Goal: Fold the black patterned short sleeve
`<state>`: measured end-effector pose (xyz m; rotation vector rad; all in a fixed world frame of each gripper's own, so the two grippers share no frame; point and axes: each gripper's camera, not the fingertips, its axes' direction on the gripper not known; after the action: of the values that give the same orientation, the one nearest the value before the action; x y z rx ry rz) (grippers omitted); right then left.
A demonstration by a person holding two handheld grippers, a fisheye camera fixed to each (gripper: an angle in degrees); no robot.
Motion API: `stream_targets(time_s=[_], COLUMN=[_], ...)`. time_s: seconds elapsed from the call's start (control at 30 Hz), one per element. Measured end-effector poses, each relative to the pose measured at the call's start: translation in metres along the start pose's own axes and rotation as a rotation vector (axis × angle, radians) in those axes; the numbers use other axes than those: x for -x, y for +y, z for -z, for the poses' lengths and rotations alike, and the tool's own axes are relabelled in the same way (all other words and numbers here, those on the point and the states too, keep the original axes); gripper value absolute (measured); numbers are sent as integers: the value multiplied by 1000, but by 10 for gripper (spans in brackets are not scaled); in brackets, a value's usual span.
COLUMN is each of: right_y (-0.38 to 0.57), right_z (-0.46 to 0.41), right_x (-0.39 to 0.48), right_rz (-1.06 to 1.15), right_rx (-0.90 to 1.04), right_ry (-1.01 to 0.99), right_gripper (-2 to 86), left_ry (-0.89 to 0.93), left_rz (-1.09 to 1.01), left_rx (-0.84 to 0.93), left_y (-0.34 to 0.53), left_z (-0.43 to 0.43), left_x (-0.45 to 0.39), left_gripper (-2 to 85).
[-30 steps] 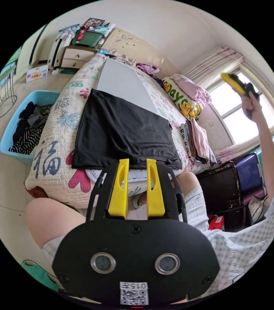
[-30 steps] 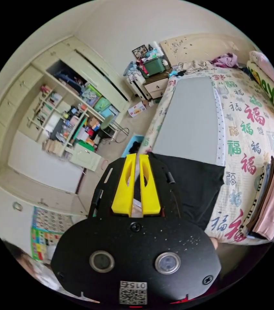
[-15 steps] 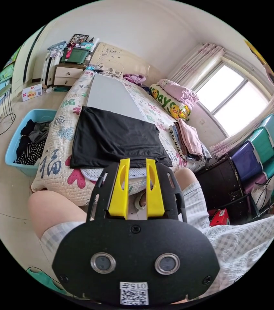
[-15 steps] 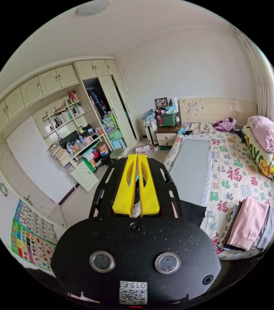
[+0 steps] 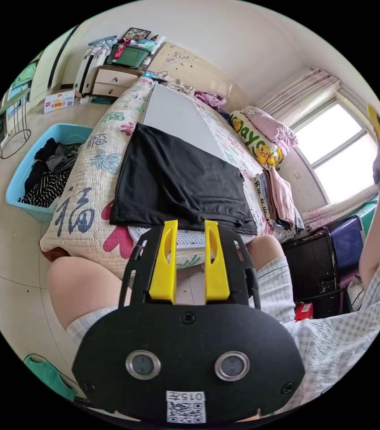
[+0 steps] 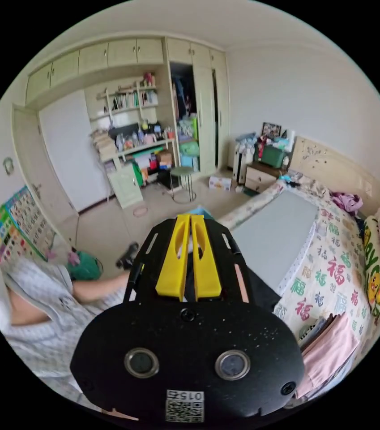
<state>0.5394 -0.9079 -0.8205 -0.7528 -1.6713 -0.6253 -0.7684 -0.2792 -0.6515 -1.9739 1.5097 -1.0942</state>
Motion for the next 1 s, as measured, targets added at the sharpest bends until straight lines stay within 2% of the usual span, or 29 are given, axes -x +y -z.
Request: stream_targets(time_s=[0.07, 0.13, 0.23, 0.37, 0.47, 0.6, 0.7, 0.87, 1.0], right_y=[58, 131, 186, 189, 180, 176, 173, 181, 191], right_z=[-73, -166, -235, -280, -322, -374, -390, -412, -452], right_x=[-14, -36, -32, -5, 1, -2, 2, 18, 23], right_rz=[-35, -174, -214, -111, -98, -163, -189, -231, -279], right_rx=[118, 323, 453, 491, 532, 583, 553, 532, 580], right_ry=[74, 137, 149, 259, 238, 247, 227, 186, 172], right_gripper=[51, 74, 82, 90, 87, 52, -1, -9, -7], left_ry=[-1, 7, -40, -234, -272, -314, -354, -323, -373], left_rz=[14, 10, -108, -420, -511, -525, -545, -572, -562], left_rx=[28, 45, 69, 119, 162, 246, 245, 213, 293], left_y=[-8, -13, -22, -30, -39, -50, -54, -58, -64], left_z=[-24, -41, -67, -111, -145, -187, -200, -208, -241], left_x=[-1, -5, -34, -96, -120, -129, -137, -154, -155], left_gripper=[106, 110, 112, 116, 115, 96, 57, 41, 50])
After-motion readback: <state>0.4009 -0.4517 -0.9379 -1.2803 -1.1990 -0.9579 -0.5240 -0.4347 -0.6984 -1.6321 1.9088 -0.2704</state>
